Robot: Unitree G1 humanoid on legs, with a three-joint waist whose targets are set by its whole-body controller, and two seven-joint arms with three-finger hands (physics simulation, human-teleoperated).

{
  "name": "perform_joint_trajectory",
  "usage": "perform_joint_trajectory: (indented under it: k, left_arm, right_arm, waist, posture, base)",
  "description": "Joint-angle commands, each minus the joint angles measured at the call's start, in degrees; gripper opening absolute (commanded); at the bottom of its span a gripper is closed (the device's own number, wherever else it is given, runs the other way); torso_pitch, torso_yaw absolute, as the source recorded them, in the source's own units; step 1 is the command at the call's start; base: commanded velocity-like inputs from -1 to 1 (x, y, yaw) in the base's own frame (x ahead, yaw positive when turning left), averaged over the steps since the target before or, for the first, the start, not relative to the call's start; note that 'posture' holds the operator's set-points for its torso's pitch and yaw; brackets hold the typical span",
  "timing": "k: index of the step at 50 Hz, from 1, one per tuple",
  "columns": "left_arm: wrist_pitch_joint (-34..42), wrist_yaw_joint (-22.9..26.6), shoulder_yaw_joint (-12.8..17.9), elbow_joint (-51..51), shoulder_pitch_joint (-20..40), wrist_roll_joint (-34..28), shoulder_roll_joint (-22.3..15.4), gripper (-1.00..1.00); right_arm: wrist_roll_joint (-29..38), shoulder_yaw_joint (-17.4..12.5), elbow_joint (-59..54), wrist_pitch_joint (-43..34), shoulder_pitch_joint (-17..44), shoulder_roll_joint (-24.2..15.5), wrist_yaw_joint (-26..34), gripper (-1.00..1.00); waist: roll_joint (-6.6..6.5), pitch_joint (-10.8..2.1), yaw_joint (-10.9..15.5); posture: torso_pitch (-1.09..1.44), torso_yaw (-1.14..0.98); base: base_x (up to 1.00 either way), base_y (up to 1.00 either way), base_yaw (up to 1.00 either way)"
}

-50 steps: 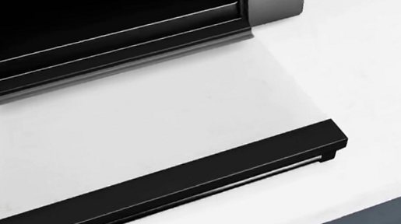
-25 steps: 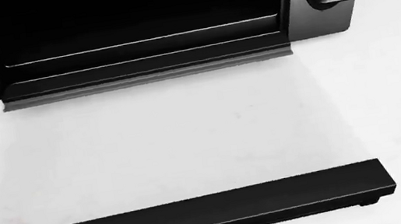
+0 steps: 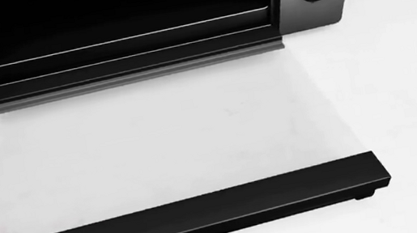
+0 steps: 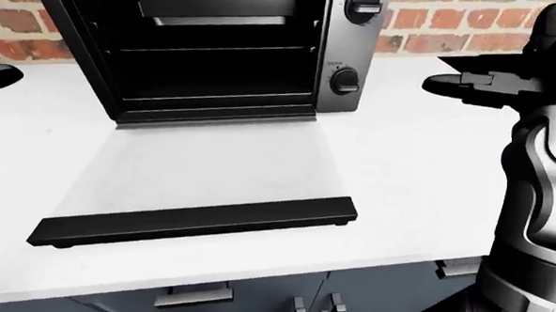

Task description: Close the toaster oven door.

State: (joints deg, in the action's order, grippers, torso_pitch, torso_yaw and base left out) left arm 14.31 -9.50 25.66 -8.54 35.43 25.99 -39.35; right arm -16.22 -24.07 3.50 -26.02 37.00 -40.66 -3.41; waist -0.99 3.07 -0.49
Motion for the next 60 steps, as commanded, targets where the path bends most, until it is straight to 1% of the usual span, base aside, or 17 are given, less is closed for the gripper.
perform_joint_trajectory:
  k: [1,3,4,6,8,10,11,12,16,17,18,19,20,28,39,47,60]
  left_arm:
    - [-1.57,-0.15,0.64,1.46,1.59,0.25,-1.37,1.00]
    - [-1.78,-0.17,0.54,1.07,1.61,0.33,-1.43,1.00]
    - [-1.77,-0.26,0.55,1.07,1.57,0.36,-1.46,1.00]
    - [-1.80,-0.23,0.68,1.27,1.25,0.50,-1.50,1.00]
    - [-1.91,-0.19,0.70,1.17,1.19,0.51,-1.59,1.00]
    - [-2.02,-0.16,0.68,1.10,1.15,0.51,-1.59,1.00]
    - [-2.12,-0.14,0.68,1.04,1.11,0.49,-1.58,1.00]
    - [-2.15,-0.10,0.66,1.01,1.10,0.49,-1.58,1.00]
    - [-2.15,-0.17,0.71,0.96,1.10,0.57,-1.61,1.00]
    - [-2.14,-0.17,0.71,0.99,1.08,0.61,-1.61,1.00]
    - [-2.12,-0.18,0.70,1.01,1.08,0.62,-1.62,1.00]
    - [-2.10,-0.19,0.71,1.02,1.08,0.63,-1.64,1.00]
    - [-2.07,-0.20,0.72,1.07,1.06,0.64,-1.65,1.00]
    - [-1.66,-0.34,0.95,1.30,1.00,0.90,-1.85,1.00]
    - [-1.37,-1.40,1.12,-1.92,0.20,1.38,-2.01,1.00]
    - [-1.13,-1.39,1.24,-2.21,-0.36,0.59,-1.70,1.00]
    - [-1.25,-1.34,1.61,-2.11,-0.45,0.98,-2.03,1.00]
  right_arm:
    - [0.70,-0.78,0.63,1.13,1.70,-0.48,0.66,1.00]
    - [4.54,0.75,-1.34,2.85,1.70,-1.14,0.57,1.00]
    - [4.21,0.05,-1.24,2.15,2.15,-0.47,0.16,1.00]
    - [5.45,0.63,-0.77,1.36,1.33,-0.16,0.87,1.00]
    - [3.44,-1.05,0.63,0.76,1.53,0.42,1.25,1.00]
    - [3.20,-1.00,0.82,0.75,1.14,0.22,1.57,1.00]
    - [3.84,-0.73,0.71,1.46,0.44,0.02,2.14,1.00]
    - [3.98,-0.77,0.90,1.93,0.36,0.04,2.53,1.00]
    - [4.02,-1.04,1.01,0.84,1.01,0.27,1.62,1.00]
    - [4.33,-0.92,0.15,-0.65,1.34,0.29,0.58,1.00]
    - [4.84,-0.68,-0.04,0.16,1.18,0.04,0.82,1.00]
    - [4.47,-0.89,0.09,-0.10,1.23,0.16,0.92,1.00]
    - [4.88,-0.65,-0.02,0.03,0.93,-0.08,1.27,1.00]
    - [6.36,-0.54,-0.80,3.09,1.30,0.09,1.49,1.00]
    - [11.19,0.30,-1.42,7.64,-0.28,-0.02,3.33,1.00]
    - [12.63,-0.35,-1.19,10.45,-2.12,1.54,5.85,1.00]
    - [15.78,0.08,-0.34,13.89,-5.29,3.87,10.03,1.00]
  waist:
    - [0.05,-1.13,0.11]
    - [0.13,-1.21,0.11]
    - [0.20,-1.23,0.14]
    - [0.31,-1.34,0.24]
    - [0.43,-1.33,0.37]
    - [0.53,-1.36,0.50]
    - [0.38,-2.27,1.10]
    - [0.28,-1.72,2.10]
    - [1.73,-0.71,1.69]
    - [3.04,0.06,0.23]
    - [3.21,-0.25,0.57]
    - [2.35,-0.84,0.90]
    - [2.17,-1.21,1.00]
    - [0.63,-1.33,0.83]
    - [0.64,-1.54,0.48]
    - [0.94,-1.83,0.49]
    - [0.72,-1.89,0.46]
  posture:
    - [0.00,0.00]
    - [0.00,0.00]
    - [0.00,0.00]
    - [0.00,0.00]
    - [0.00,0.00]
    - [0.00,0.00]
    - [0.00,0.00]
    - [0.00,0.00]
    - [0.00,0.00]
    - [0.00,0.00]
    - [0.00,0.00]
    - [0.00,0.00]
    - [0.00,0.00]
    - [0.00,0.00]
    - [0.00,0.00]
    - [0.00,0.00]
    - [0.00,0.00]
  base:
    - [0.00,0.00,0.00]
    - [0.00,0.00,0.00]
    - [0.00,0.00,0.00]
    - [0.00,0.00,0.00]
    - [0.00,0.00,0.00]
    - [0.00,0.00,0.00]
    - [0.00,0.00,0.32]
    - [-0.05,0.00,1.00]
    - [-0.01,0.00,1.00]
    - [0.00,0.00,0.00]
    - [0.00,0.00,0.00]
    - [0.00,0.00,0.00]
    - [0.00,0.00,0.00]
    - [0.00,0.00,0.00]
    - [0.00,0.00,0.00]
    - [0.00,0.00,0.00]
    - [0.00,0.00,0.00]
